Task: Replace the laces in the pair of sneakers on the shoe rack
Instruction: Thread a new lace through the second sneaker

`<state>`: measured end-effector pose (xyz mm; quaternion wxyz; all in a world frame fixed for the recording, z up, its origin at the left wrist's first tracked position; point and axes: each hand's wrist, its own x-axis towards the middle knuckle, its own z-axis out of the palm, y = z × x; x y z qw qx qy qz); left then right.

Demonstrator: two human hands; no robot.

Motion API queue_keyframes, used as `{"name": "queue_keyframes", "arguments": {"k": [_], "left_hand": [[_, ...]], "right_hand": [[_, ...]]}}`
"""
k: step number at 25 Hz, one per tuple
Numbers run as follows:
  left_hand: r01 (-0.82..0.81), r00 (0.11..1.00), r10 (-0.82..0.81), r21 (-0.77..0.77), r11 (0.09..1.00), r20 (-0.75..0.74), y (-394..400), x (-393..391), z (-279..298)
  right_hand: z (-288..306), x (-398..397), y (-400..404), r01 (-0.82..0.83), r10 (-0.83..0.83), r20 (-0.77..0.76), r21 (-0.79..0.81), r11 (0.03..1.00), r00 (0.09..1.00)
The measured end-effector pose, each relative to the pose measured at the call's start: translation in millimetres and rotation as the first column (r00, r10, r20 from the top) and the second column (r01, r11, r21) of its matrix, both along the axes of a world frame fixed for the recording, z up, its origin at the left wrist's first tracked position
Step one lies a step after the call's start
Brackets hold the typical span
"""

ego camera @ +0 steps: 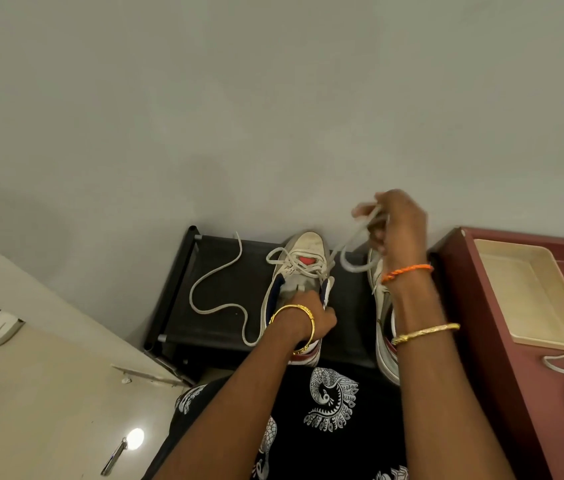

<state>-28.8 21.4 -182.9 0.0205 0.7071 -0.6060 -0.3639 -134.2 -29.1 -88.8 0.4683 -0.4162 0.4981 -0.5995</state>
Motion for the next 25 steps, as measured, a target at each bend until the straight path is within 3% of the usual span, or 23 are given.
{"name": "queue_keyframes", "arguments": {"k": [2, 4, 6, 8, 12, 16, 19, 21, 23, 25], "left_hand": [[0.003, 1.0, -0.003, -0.017, 1.0, -0.005, 0.4, 0.4, 0.9], [0.006, 1.0, -0.006, -0.009, 1.0, -0.019, -0.9, 0.6, 1.0], [-0.001, 0.999, 0.002, 0.012, 1.0, -0.037, -2.1, 1.8, 1.1], [-0.01, 0.998, 0.012, 0.029, 1.0, -0.057, -3.1, 2.9, 0.0], [-0.033, 0.997, 0.035, 0.026, 0.999, -0.069, -3.0, 2.8, -1.1], [-0.043, 0.996, 0.045, 0.038, 0.998, -0.074, -3.4, 4.1, -2.3], [-0.066, 0.991, 0.072, 0.055, 0.996, -0.114, -5.5, 7.3, -4.7], [-0.096, 0.986, 0.104, 0.069, 0.993, -0.133, -6.2, 7.8, -4.8], [-0.12, 0.982, 0.128, 0.067, 0.991, -0.14, -6.0, 7.3, -3.8], [-0.13, 0.981, 0.136, 0.05, 0.99, -0.139, -5.9, 7.6, -3.8]], "right_hand": [[-48.6, 4.3, -8.6, 0.017, 0.04, -0.267, 0.209, 0.978, 0.963], [-90.0, 5.3, -12.4, -0.039, 0.243, -0.4, 0.455, 0.89, 0.883], [-112.4, 5.4, -16.0, -0.151, 0.451, -0.295, 0.673, 0.724, 0.842], [-117.4, 7.5, -19.5, -0.219, 0.537, -0.186, 0.769, 0.601, 0.823], [-118.2, 8.6, -20.7, -0.221, 0.514, -0.198, 0.734, 0.642, 0.834], [-109.7, -2.5, -20.3, -0.379, 0.407, 0.097, 0.603, 0.702, 0.908], [-76.9, -16.9, -11.7, -0.601, 0.485, 0.36, 0.395, 0.695, 0.797], [-48.9, -25.6, -4.7, -0.654, 0.496, 0.484, 0.237, 0.719, 0.721], [-24.3, -29.6, 0.2, -0.646, 0.496, 0.542, 0.118, 0.754, 0.679], [-14.3, -27.4, 2.7, -0.621, 0.495, 0.525, 0.084, 0.78, 0.692]]}}
